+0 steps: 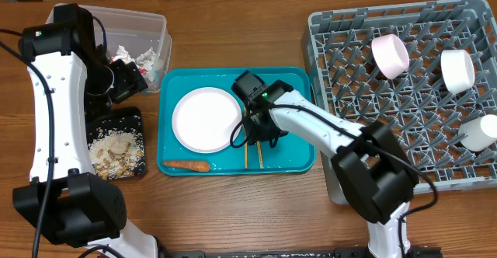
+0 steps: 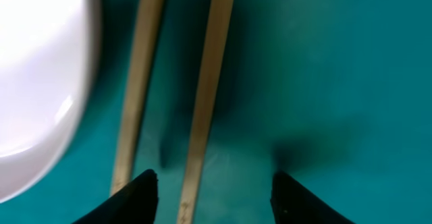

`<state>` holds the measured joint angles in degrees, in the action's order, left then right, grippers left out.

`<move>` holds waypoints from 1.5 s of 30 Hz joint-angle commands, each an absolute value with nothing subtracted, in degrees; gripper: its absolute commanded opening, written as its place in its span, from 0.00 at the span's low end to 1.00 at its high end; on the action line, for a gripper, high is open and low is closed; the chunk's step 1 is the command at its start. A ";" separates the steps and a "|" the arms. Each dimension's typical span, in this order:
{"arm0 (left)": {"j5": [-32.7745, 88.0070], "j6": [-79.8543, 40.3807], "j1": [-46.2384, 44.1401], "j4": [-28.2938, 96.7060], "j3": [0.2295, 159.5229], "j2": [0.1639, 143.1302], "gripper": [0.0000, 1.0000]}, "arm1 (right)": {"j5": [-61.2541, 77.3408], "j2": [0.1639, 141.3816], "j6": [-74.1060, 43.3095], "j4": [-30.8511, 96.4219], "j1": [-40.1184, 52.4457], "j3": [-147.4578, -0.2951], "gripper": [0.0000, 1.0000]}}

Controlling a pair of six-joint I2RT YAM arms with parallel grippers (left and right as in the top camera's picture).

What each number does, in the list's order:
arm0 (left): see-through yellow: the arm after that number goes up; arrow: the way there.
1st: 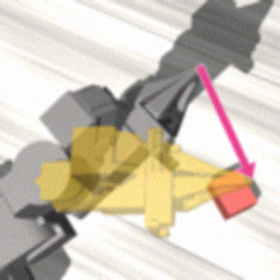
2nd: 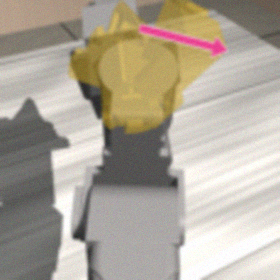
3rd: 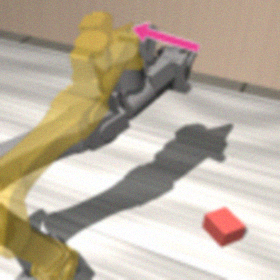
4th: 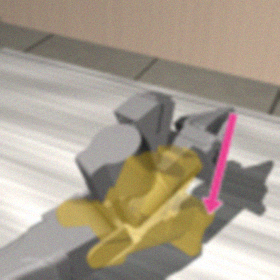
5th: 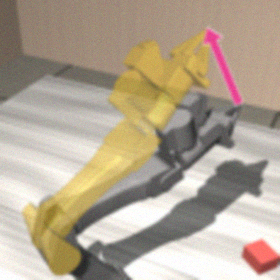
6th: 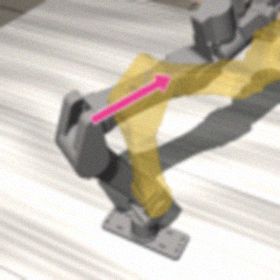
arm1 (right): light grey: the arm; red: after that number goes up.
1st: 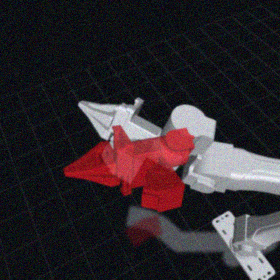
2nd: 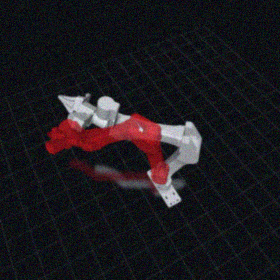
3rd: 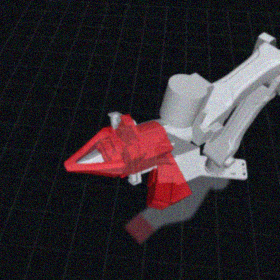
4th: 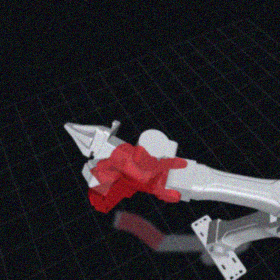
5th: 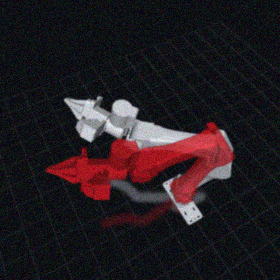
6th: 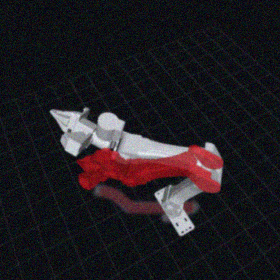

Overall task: Sort waste into correct bins and load items into the dishwasher
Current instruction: 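Reach right gripper to a wooden chopstick on the teal tray and grasp, then carry the chopstick right and drop it into the dish rack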

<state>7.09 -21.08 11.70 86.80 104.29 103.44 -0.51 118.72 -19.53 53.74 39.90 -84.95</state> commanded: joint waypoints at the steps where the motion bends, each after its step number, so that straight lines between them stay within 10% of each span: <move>1: 7.49 -21.85 11.57 86.74 104.25 101.97 0.87 | -1.67 121.12 -20.03 53.63 40.16 -84.71 0.50; 20: 7.51 -21.85 11.57 86.76 104.25 101.97 0.87 | -1.23 121.32 -21.71 56.97 40.16 -84.71 0.04; 45: 7.51 -21.85 11.57 86.74 104.25 101.97 0.87 | -17.32 101.27 -14.06 78.26 25.10 -94.91 0.04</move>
